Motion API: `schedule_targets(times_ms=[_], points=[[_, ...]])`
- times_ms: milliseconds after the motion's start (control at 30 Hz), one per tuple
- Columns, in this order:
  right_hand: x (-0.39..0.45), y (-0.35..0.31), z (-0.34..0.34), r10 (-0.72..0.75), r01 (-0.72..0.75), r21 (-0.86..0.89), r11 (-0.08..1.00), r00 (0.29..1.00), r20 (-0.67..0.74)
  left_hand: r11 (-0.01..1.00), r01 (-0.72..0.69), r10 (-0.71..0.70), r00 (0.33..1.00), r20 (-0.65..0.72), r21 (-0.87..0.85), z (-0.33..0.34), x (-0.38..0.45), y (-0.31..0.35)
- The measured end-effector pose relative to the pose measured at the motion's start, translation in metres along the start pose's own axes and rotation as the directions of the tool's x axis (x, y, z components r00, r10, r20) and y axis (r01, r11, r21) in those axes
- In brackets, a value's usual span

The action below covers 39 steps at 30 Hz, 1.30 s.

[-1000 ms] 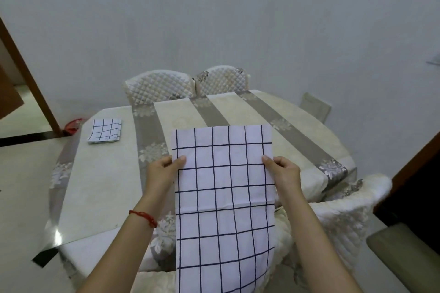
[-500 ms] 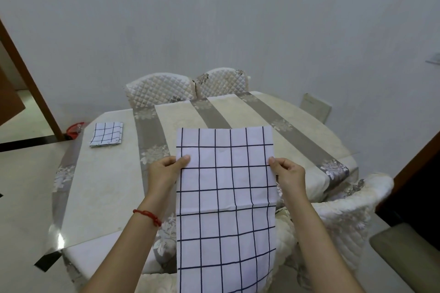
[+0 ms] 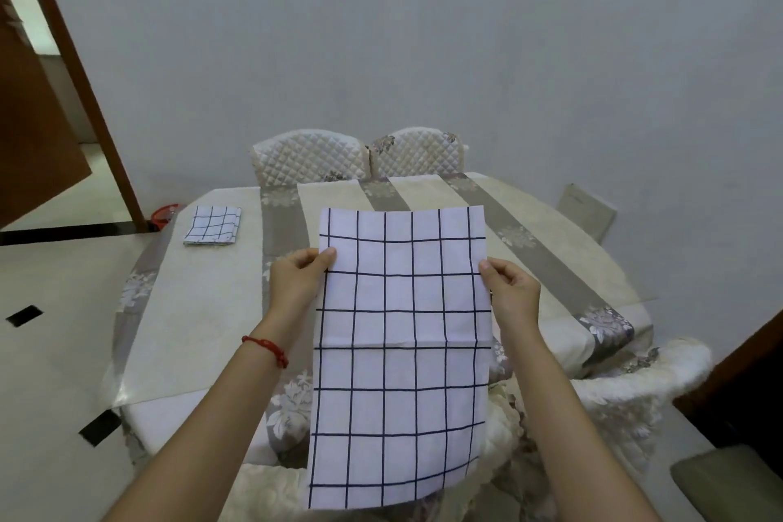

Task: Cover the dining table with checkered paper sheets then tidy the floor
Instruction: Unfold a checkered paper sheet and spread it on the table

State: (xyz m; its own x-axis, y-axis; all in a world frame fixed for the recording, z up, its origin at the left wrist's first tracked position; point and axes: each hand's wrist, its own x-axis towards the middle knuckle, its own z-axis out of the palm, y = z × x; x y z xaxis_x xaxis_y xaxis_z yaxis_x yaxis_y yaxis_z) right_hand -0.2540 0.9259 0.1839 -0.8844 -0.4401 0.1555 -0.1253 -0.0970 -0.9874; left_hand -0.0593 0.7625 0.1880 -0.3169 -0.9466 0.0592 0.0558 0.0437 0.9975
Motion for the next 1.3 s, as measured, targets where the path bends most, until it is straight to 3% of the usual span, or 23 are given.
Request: schedule_targets(times_ms=[367, 633, 967, 1167, 1300], points=[[0.058, 0.013, 0.053, 0.024, -0.021, -0.056, 0.998, 0.997, 0.070, 0.997, 0.068, -0.067, 0.996, -0.059, 0.027, -0.010, 0.073, -0.023], [0.104, 0.073, 0.099, 0.203, -0.192, -0.135, 0.972, 0.976, 0.076, 0.976, 0.183, -0.179, 0.983, -0.044, 0.113, -0.008, 0.148, -0.078], [0.118, 0.173, 0.137, 0.384, -0.337, -0.323, 0.884, 0.919, 0.091, 0.911, 0.338, -0.333, 0.941, -0.060, 0.237, -0.006, 0.183, -0.156], [0.134, 0.206, 0.148, 0.394, -0.359, -0.341, 0.869, 0.918, 0.036, 0.884, 0.409, -0.400, 0.913, -0.086, 0.226, -0.004, 0.189, -0.194], [0.147, 0.223, 0.153, 0.438, -0.438, -0.277, 0.855, 0.897, -0.065, 0.820, 0.516, -0.518, 0.853, -0.060, 0.247, -0.011, 0.174, -0.216]])
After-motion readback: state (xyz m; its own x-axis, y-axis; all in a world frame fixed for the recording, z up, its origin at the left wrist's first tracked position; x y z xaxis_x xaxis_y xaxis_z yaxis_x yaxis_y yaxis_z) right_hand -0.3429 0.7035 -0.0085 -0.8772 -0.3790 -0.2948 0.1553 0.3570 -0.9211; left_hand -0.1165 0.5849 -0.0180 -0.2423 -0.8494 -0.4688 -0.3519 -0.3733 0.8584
